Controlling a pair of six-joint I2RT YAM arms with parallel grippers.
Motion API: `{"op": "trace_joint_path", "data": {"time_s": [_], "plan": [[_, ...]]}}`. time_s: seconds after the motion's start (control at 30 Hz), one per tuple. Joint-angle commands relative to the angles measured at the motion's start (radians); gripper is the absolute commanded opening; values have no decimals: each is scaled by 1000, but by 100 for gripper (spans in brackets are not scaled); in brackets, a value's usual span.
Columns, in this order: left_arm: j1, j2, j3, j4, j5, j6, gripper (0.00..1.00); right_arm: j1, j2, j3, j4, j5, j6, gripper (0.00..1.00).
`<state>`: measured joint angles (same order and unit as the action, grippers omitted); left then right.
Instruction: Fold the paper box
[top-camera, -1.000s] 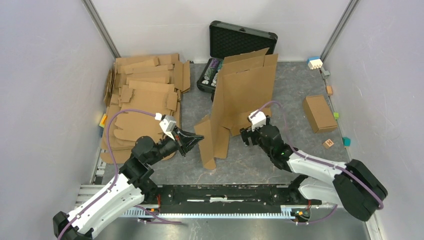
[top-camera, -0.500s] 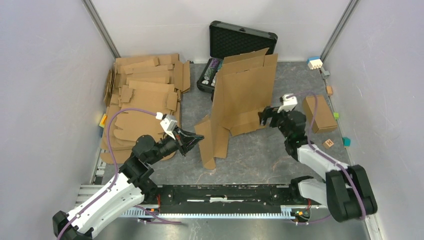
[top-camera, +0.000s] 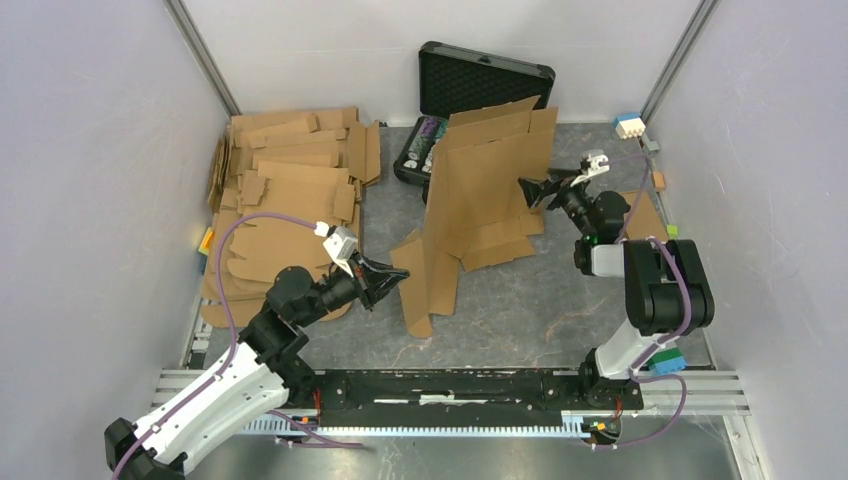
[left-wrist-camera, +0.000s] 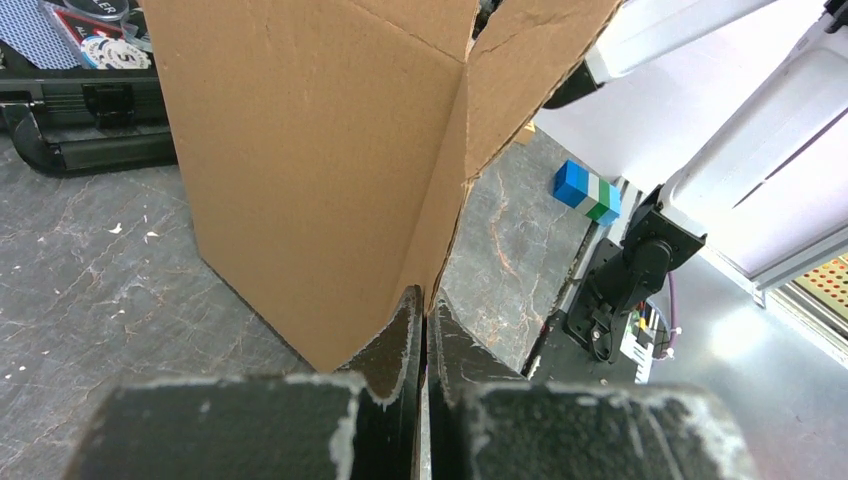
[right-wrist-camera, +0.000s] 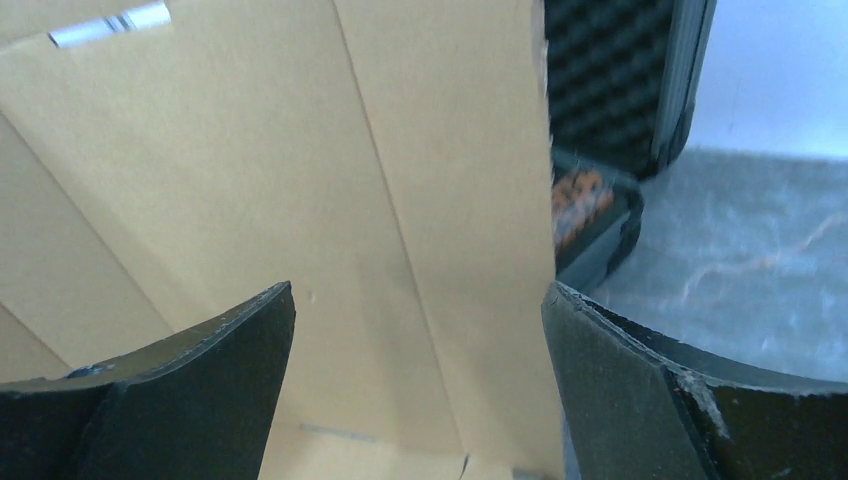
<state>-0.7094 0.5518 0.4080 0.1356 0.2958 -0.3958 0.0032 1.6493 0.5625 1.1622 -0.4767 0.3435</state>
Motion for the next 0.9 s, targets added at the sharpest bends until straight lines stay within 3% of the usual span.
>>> {"op": "trace_joint_path", "data": {"time_s": [0.0,0.23,0.33,0.6,0.7,0.87], "plan": [[-8,11,26,-92,-17,18,2,-45,55,95,174,-51,-16,98],[-7,28,51,-118,-46,27,2,-67,209,202,313,-182,107,97],[-7,30,56,-128,-65,29,2,-65,239,185,416,-206,172,86],[-7,30,61,-129,-145,38,2,-56,149,41,514,-180,162,38],[-7,42,50,-96,-158,47,2,-40,86,-34,501,-163,115,32],[-8,81,42,-23,-121,48,2,5,-37,-137,388,-100,-11,32]]}}
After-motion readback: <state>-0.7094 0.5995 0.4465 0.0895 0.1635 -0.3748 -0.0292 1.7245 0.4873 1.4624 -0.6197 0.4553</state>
